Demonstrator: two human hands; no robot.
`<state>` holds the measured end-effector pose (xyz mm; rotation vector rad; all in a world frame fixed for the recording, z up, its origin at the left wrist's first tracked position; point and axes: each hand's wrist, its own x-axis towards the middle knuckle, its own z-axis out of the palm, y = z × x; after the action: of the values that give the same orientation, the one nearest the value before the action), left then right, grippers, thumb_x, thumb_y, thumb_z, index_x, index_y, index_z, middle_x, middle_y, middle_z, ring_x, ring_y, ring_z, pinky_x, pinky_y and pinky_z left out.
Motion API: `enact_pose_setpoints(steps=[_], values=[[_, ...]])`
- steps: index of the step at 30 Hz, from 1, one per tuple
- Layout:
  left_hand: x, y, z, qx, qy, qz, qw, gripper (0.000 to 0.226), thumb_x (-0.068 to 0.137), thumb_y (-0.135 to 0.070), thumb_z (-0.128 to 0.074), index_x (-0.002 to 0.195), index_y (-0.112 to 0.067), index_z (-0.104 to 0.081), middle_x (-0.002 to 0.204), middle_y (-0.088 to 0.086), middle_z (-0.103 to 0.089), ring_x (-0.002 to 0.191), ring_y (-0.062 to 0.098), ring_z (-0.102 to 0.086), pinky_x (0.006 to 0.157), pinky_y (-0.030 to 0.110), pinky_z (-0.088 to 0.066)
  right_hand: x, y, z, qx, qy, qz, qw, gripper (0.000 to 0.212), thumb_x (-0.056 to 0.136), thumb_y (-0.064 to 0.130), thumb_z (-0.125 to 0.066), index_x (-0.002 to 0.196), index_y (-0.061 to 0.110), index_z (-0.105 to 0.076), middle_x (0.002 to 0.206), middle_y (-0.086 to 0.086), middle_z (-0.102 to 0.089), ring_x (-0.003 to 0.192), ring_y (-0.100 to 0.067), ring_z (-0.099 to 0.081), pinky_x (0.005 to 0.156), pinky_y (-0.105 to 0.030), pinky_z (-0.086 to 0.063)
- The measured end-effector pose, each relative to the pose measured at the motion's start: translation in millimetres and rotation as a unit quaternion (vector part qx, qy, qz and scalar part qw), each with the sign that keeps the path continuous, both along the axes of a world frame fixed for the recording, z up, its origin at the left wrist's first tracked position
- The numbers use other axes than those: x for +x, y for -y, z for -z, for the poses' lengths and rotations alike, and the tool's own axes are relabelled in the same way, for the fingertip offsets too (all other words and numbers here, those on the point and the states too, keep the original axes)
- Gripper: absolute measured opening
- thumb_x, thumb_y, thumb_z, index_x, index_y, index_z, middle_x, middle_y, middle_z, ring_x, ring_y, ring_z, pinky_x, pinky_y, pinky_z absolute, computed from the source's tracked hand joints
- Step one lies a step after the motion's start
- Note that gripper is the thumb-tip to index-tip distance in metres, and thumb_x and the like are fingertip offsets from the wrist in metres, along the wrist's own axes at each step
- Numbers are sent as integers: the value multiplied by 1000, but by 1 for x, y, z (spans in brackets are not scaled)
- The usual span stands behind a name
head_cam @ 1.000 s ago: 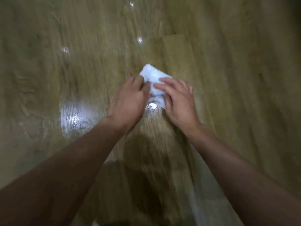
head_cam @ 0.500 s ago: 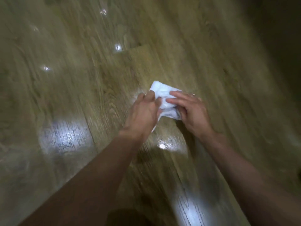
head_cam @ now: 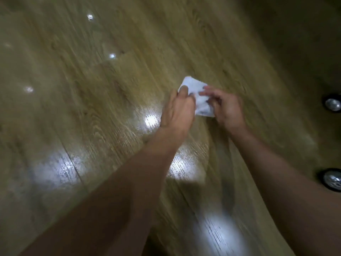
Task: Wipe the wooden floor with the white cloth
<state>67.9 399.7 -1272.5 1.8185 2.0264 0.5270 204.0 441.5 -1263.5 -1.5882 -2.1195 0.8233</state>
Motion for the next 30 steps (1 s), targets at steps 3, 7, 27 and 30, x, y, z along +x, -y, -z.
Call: enact_pose_setpoints(steps=[3,7,27,30], values=[[0,-51,6,-63,42,-72,995,27,94,-26,-46,115,-14,-58,112,14,-60,103,33,-58,85,39,-49,-19,-24,-1,5,16,74,997,46,72,20,-39,106,22,-70,110,1,-70,99,-10,-63,82,-9,-37],[3,-23,-3,-54,-34,-9,998,26,94,-18,-50,116,-7,-59,114,15,-57,101,33,-58,79,38,-46,5,-3,-7,9,9,1,1000,34,82,-2,-50,107,9,-70,117,-3,-68,109,-12,-60,92,-1,-31],[-123,-25,-21,-124,-217,130,959,44,79,-6,-68,122,-9,-59,122,17,-54,104,37,-59,86,44,-51,-113,-5,-6,-6,15,-3,1000,27,86,13,-59,110,20,-70,110,-3,-71,106,-18,-63,88,-12,-36],[-150,-28,-22,-152,-193,23,969,31,89,-5,-55,120,-5,-59,124,19,-56,110,36,-57,94,44,-48,-163,-10,-9,0,24,-43,999,30,86,10,-53,111,17,-69,110,-6,-70,106,-22,-62,88,-22,-40]])
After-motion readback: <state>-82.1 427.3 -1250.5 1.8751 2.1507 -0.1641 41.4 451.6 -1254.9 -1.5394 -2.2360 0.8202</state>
